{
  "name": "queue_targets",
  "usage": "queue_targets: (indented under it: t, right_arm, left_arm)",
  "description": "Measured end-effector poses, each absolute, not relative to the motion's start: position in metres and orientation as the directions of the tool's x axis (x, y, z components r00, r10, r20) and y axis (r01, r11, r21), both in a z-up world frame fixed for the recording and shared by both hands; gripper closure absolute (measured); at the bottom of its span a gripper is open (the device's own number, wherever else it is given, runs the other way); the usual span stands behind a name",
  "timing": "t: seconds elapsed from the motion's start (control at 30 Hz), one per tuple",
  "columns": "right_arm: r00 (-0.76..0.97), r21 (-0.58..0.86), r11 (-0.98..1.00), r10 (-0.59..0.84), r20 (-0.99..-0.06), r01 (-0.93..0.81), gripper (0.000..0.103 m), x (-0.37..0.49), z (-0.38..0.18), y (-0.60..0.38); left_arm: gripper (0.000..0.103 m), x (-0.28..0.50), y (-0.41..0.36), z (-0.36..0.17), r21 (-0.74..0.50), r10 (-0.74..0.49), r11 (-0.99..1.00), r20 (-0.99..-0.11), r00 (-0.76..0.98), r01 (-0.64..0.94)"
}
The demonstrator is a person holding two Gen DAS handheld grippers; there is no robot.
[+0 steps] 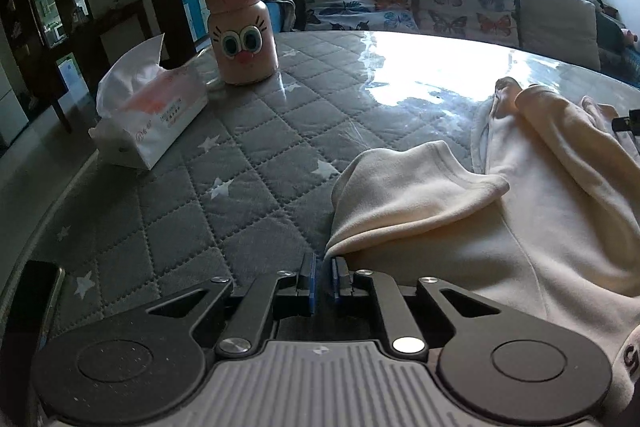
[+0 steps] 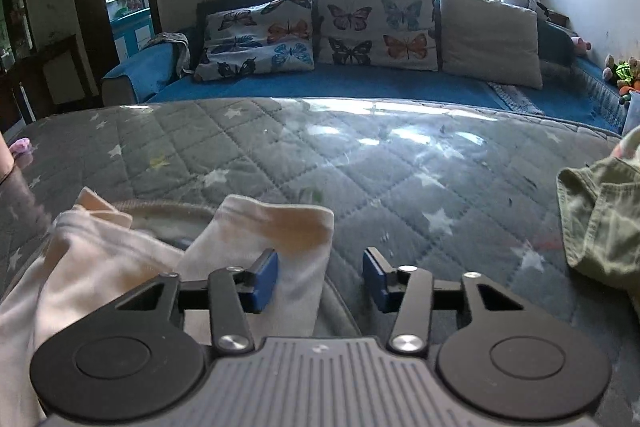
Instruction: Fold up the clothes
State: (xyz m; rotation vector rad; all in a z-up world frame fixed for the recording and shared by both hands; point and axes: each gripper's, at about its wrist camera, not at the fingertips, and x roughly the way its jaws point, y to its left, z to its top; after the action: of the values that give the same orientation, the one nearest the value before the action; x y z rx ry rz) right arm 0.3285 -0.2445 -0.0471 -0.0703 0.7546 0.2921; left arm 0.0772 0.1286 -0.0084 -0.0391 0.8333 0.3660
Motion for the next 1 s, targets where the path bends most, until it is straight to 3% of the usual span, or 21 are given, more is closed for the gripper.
queue_targets:
  t: [0.07, 0.1, 0.13, 0.17, 0.27, 0.4, 0.57, 0.9, 1.0]
  right_arm:
    - [0.696, 0.03, 0.958, 0.228, -0.681, -0.283, 0.073, 0.331, -0.048, -0.241]
    - [0.698, 0.029, 0.958, 0.228, -0.679, -0.285, 0.09, 0.33, -0.047, -0.241]
    - [0.699, 0.029, 0.958, 0.229, -0.678, -0.286, 0.097, 0.33, -0.047, -0.24]
    - [0.699, 0.029, 0.958, 0.228, -0.678, -0.284, 0.1, 0.329, -0.045, -0.24]
    - [0.713, 0.019, 0.96, 0.22, -0.665, -0.279, 0.101, 0.323, -0.037, -0.244]
    - [0.747, -0.004, 0.966, 0.197, -0.635, -0.258, 0.101, 0.308, -0.017, -0.261]
    - [0.78, -0.035, 0.98, 0.135, -0.611, -0.198, 0.101, 0.285, 0.006, -0.297]
    - [0.819, -0.088, 0.996, -0.022, -0.574, -0.035, 0.101, 0.205, 0.021, -0.383]
    - [0.822, -0.108, 0.994, -0.078, -0.564, 0.02, 0.101, 0.174, 0.02, -0.407]
  left_arm:
    - [0.092, 0.078, 0.127, -0.008, 0.113, 0.304, 0.938, -0.728, 0.615, -0.329]
    - [0.091, 0.079, 0.126, -0.009, 0.117, 0.305, 0.938, -0.727, 0.615, -0.327]
    - [0.09, 0.079, 0.126, -0.009, 0.119, 0.307, 0.938, -0.726, 0.616, -0.327]
    - [0.086, 0.079, 0.126, -0.008, 0.118, 0.306, 0.938, -0.725, 0.616, -0.327]
    - [0.065, 0.076, 0.126, -0.005, 0.117, 0.306, 0.938, -0.719, 0.624, -0.326]
    - [0.053, 0.071, 0.121, 0.001, 0.114, 0.298, 0.943, -0.704, 0.645, -0.311]
    - [0.043, 0.065, 0.116, 0.009, 0.112, 0.287, 0.95, -0.684, 0.67, -0.293]
    - [0.035, 0.065, 0.088, 0.025, 0.131, 0.238, 0.971, -0.641, 0.73, -0.202]
    - [0.024, 0.069, 0.078, 0.026, 0.141, 0.221, 0.975, -0.632, 0.743, -0.17]
